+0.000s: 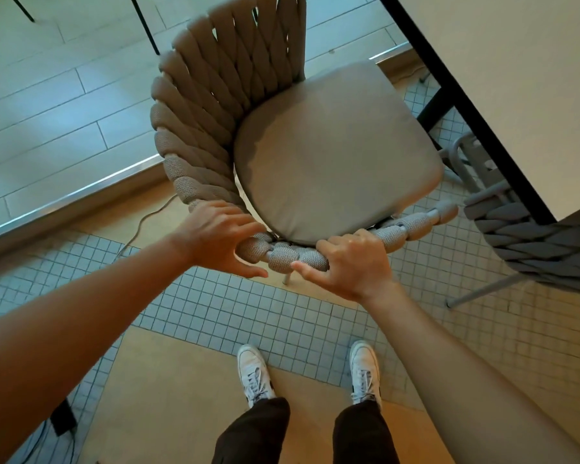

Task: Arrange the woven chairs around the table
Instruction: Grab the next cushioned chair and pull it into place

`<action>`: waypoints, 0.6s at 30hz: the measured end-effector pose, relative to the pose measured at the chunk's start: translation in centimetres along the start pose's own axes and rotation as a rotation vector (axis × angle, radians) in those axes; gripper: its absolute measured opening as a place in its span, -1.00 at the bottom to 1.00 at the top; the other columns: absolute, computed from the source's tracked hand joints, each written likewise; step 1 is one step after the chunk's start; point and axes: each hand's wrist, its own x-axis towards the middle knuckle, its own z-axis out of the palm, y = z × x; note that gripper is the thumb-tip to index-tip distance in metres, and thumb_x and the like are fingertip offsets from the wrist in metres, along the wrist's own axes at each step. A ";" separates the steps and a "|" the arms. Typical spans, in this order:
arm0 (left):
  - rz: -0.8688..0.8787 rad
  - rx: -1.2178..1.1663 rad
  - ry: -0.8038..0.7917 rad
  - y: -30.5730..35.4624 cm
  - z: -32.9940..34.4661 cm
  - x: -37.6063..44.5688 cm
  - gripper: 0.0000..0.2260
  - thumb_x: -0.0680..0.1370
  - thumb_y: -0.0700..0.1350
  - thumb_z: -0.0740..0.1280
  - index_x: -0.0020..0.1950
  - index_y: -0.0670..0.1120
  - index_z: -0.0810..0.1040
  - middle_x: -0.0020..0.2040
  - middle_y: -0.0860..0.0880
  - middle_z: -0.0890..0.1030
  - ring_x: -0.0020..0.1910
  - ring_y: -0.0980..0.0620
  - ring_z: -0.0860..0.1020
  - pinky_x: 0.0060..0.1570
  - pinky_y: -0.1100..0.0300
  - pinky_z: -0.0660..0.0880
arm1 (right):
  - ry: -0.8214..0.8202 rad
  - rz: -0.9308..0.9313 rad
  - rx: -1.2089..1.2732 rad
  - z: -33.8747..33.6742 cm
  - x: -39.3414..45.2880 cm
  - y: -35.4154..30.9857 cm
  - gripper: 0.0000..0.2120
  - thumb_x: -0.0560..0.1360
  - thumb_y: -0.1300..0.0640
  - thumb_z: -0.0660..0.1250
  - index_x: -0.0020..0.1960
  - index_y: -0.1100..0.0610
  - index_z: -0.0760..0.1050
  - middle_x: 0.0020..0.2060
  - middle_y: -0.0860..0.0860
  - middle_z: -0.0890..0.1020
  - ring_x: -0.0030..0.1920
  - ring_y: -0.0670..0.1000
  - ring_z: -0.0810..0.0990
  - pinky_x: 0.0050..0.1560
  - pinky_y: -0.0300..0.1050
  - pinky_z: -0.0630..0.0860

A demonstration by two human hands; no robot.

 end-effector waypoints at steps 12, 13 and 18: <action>-0.045 0.036 -0.059 2.7 1.6 2.4 -0.28 0.50 0.56 0.07 -0.09 -0.03 0.69 -0.23 0.04 0.70 -0.37 -0.04 0.64 -0.41 0.15 0.48 | -0.096 0.130 -0.010 0.3 1.0 0.6 -0.38 0.62 -0.32 0.07 -0.42 0.06 0.45 -0.51 0.00 0.57 -0.49 0.05 0.49 -0.21 -0.03 0.39; -0.063 0.022 -0.052 2.7 1.7 2.5 -0.28 0.49 0.57 0.09 -0.08 -0.03 0.70 -0.22 0.03 0.70 -0.35 -0.04 0.65 -0.36 0.13 0.50 | -0.076 0.158 -0.003 0.3 1.0 0.5 -0.39 0.62 -0.30 0.09 -0.43 0.07 0.45 -0.52 0.01 0.57 -0.49 0.06 0.49 -0.19 -0.02 0.40; -0.576 -0.042 0.325 3.5 1.5 2.9 -0.49 0.59 0.36 0.24 0.30 0.02 0.62 0.38 -0.06 0.58 0.52 -0.07 0.38 0.57 -0.22 -0.01 | 0.187 0.525 0.065 0.8 -0.2 -2.3 -0.70 0.59 -0.11 0.28 0.02 0.05 0.69 0.18 0.08 0.69 0.26 0.15 0.60 0.46 0.21 0.23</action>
